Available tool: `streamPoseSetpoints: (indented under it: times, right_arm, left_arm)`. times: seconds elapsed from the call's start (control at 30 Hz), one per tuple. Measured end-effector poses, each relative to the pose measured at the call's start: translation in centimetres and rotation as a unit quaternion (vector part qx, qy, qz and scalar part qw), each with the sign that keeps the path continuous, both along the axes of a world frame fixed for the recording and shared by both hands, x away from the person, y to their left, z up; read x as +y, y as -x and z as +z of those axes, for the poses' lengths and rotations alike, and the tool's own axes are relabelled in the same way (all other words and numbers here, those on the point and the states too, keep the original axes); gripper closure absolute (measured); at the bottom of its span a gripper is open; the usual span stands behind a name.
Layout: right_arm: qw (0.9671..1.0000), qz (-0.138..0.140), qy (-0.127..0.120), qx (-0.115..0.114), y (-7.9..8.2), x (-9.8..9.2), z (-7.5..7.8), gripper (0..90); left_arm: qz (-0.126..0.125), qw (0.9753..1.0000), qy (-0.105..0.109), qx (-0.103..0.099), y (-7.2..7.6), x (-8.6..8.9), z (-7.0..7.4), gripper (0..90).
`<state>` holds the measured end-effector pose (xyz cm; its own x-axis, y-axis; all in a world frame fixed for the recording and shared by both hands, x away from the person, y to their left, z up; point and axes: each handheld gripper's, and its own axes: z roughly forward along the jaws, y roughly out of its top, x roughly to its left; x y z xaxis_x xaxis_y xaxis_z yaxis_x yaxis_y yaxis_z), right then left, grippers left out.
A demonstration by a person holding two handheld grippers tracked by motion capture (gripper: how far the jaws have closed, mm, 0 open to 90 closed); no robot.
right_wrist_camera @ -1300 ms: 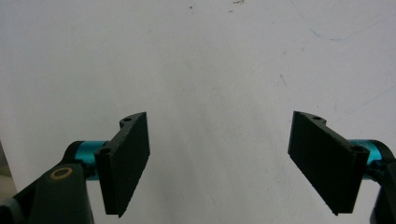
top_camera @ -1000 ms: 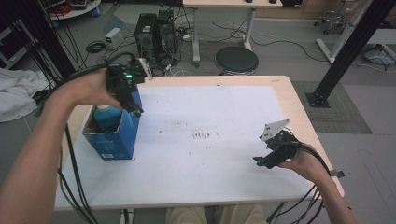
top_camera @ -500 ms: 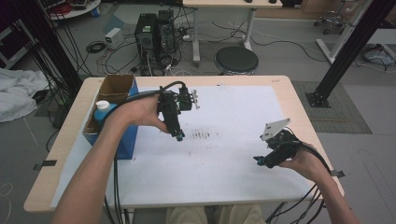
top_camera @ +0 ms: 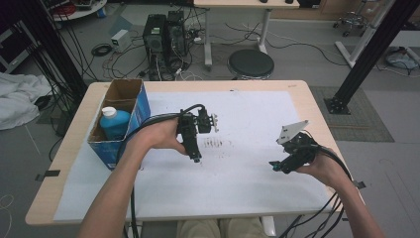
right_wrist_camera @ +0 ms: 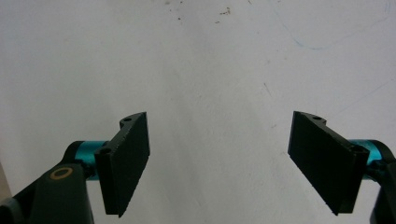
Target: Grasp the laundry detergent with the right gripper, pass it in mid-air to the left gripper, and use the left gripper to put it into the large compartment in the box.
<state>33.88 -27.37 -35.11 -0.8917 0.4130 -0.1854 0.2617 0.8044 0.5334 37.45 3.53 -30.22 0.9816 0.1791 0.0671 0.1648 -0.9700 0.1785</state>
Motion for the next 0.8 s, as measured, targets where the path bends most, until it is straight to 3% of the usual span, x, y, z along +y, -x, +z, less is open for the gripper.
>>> streamPoseSetpoints:
  times: [0.4,0.8]
  right_arm:
    - [1.0000,0.001,0.005,0.001,-0.30,0.29,0.16,20.1]
    - [1.0000,0.001,0.006,0.001,-0.36,0.30,0.12,20.1]
  left_arm:
    - [0.004,1.0000,0.009,-0.002,0.05,0.24,-0.14,16.5]
    - [0.000,1.0000,0.004,0.001,0.26,0.04,-0.38,16.5]
